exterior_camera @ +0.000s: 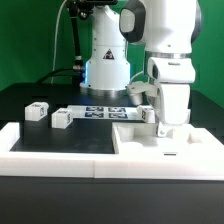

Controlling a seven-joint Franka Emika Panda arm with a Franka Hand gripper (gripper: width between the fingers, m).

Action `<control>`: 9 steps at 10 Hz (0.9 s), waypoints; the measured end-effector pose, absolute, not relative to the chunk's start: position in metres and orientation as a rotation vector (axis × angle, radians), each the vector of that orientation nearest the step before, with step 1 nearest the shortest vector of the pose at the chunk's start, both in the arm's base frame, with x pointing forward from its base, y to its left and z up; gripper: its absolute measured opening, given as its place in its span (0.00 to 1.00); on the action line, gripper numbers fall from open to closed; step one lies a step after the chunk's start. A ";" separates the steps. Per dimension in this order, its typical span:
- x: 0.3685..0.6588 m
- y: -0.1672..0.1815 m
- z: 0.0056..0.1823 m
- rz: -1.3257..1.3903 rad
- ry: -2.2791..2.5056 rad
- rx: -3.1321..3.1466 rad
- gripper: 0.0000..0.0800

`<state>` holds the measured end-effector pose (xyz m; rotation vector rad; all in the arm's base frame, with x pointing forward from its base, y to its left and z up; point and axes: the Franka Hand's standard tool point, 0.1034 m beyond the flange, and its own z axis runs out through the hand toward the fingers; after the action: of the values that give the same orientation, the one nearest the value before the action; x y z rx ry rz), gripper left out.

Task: Assemble one leg

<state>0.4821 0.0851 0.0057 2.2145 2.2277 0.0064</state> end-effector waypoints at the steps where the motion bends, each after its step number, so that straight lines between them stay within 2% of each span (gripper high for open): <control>1: 0.482 0.084 0.006 0.006 2.226 2.216 0.07; 2: 0.482 0.084 0.006 0.006 2.226 2.217 0.16; 3: 0.482 0.084 0.006 0.006 2.225 2.217 0.16; 4: 0.482 0.084 0.006 0.006 2.225 2.217 0.39; 5: 0.482 0.084 0.006 0.006 2.225 2.218 0.39; 6: 0.482 0.084 0.006 0.007 2.224 2.218 0.64; 7: 0.482 0.084 0.006 0.007 2.224 2.218 0.76; 8: 0.482 0.084 0.006 0.007 2.224 2.218 0.76; 9: 0.482 0.084 0.006 0.007 2.224 2.218 0.80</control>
Offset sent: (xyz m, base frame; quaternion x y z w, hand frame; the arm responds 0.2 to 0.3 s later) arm 0.0000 0.0000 0.0000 0.0000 0.0000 0.0000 1.0000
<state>0.4822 0.0835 0.0056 2.2179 2.2241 0.0065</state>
